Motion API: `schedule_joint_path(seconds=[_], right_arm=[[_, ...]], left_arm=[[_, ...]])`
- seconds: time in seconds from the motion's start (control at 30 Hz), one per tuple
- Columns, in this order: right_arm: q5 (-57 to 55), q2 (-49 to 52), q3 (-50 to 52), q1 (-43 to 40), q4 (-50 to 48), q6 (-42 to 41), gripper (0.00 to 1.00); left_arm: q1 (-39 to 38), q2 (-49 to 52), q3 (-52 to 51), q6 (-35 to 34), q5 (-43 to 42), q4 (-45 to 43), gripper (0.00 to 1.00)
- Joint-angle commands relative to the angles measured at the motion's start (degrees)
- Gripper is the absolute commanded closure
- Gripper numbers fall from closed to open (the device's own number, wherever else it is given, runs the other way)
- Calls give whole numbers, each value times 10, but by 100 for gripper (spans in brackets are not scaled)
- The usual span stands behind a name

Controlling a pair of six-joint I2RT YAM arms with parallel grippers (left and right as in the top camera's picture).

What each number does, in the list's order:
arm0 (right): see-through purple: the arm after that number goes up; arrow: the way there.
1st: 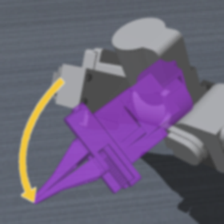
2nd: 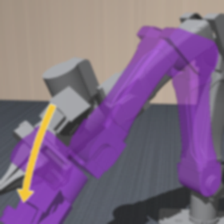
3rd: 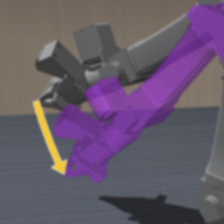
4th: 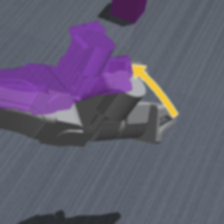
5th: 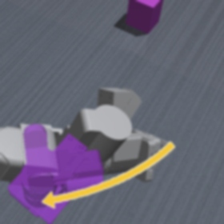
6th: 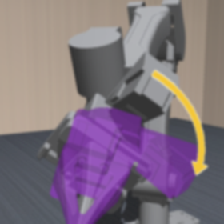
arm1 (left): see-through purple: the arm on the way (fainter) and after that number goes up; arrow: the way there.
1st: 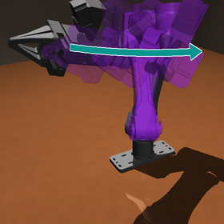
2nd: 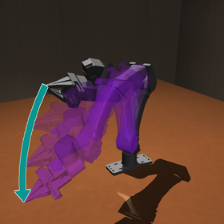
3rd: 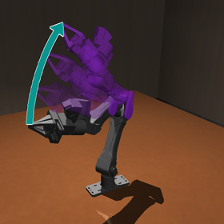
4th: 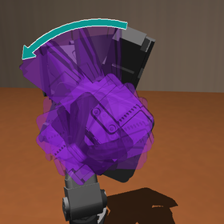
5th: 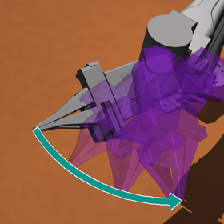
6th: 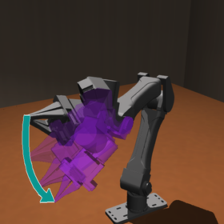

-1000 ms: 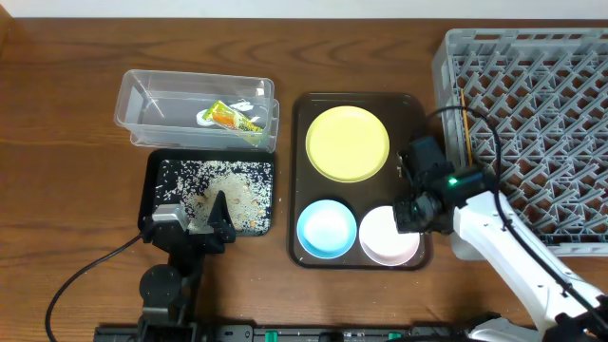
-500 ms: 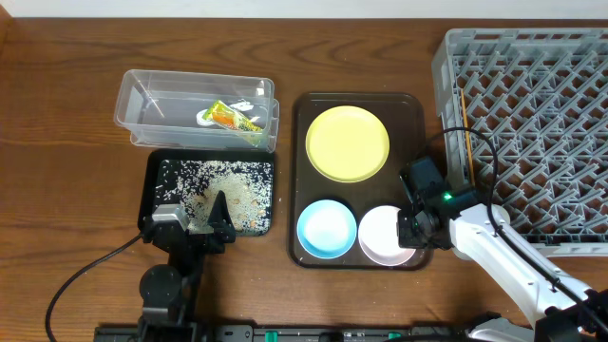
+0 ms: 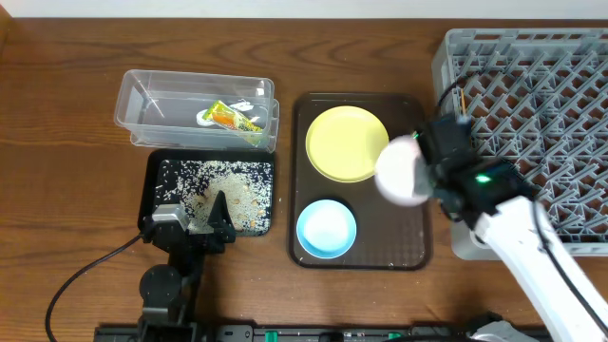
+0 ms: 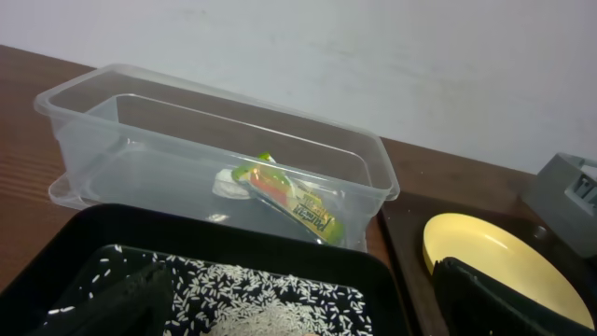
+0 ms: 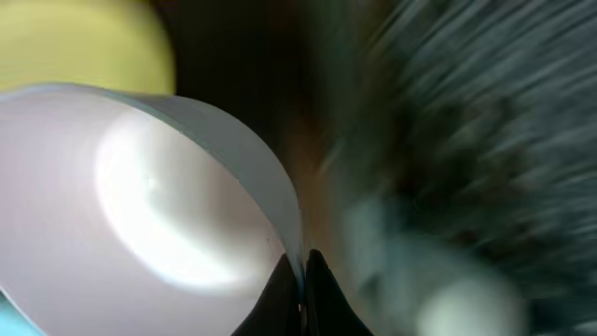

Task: Sort waste into correct bins and load items into the dishwasher rack
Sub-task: 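Lift the pink bowl and set it upright in the rack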

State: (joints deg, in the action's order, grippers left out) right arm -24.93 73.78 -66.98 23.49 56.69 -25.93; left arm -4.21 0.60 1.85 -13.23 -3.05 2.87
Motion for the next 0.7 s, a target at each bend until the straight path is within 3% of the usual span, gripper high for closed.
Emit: schedule_joint_path(seconds=[0.0,0.17,0.23,0.67], right_arm=[[-245,-28,-39,4,-3,1,99],[-463,-27,-40,-9,-29,1,99],[-496,-21,-40,-24,-26,3,99],[-422,95,-33,-184,-18,3,99]], left_arm=[[3,-4,-16,5,1,8,9],[3,-4,-16,5,0,8,9],[3,-4,-16,5,0,8,9],[3,-4,-16,5,0,8,9]])
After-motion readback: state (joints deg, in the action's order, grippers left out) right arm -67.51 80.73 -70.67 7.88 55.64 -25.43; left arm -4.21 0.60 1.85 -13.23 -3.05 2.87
